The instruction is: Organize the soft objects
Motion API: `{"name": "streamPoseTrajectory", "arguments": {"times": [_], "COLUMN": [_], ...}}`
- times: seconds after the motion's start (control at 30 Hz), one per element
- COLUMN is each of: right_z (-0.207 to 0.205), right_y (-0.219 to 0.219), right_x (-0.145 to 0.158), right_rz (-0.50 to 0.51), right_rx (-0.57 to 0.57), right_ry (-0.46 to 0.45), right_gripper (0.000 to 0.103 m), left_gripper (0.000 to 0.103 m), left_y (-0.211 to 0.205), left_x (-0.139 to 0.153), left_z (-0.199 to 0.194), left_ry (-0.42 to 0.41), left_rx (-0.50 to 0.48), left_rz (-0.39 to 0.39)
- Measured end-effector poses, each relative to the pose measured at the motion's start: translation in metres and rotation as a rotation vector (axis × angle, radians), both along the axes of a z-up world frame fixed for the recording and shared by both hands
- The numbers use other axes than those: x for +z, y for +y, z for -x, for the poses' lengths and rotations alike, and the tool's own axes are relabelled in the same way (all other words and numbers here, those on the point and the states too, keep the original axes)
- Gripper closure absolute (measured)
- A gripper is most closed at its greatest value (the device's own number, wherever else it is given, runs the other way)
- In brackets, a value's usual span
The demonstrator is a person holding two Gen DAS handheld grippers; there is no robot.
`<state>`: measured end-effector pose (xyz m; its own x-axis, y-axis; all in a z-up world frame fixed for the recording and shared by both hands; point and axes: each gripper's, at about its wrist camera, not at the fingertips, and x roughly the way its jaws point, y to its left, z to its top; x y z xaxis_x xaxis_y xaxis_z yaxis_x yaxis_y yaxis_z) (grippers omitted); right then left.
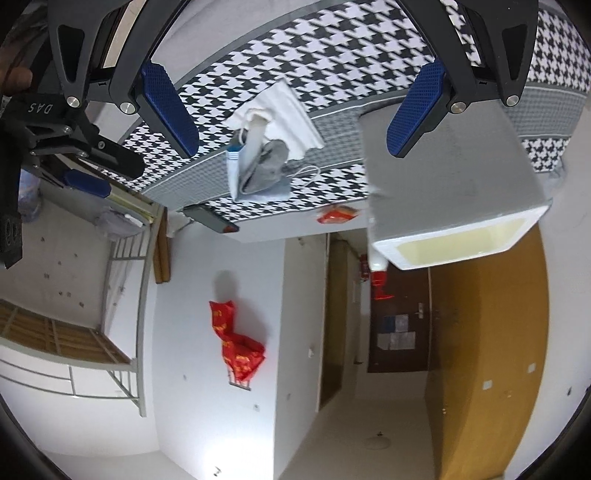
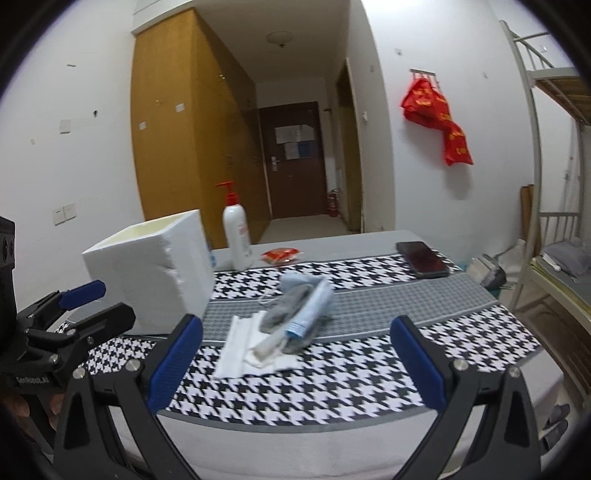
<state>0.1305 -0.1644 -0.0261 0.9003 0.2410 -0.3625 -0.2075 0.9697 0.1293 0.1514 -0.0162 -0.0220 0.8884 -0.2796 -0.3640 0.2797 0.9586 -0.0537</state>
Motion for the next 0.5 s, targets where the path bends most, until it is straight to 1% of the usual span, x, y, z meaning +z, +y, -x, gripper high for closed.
{"name": "streamPoseTrajectory", "arguments": {"times": [0.3,0.5], "right_z": [-0.018,-0.035], "right_y": [-0.018,-0.027], "right_x": [-0.015,-0.026], "right_rz": [-0.01,-0.011], "right_rx": [-0.04,-0.051], "right_ry": [0.049,0.096], "right_gripper": [0.0,0.0], "left_gripper": [0.001,0.001], "left_y": [-0.021,-0.03], "left_x": [-0.007,-0.014], "left_z": [-0.023,-0.04], "left_ry": [0.043,0.074], "left_rx": [-0.047,-0.054], "left_rz": [-0.035,-0.061]}}
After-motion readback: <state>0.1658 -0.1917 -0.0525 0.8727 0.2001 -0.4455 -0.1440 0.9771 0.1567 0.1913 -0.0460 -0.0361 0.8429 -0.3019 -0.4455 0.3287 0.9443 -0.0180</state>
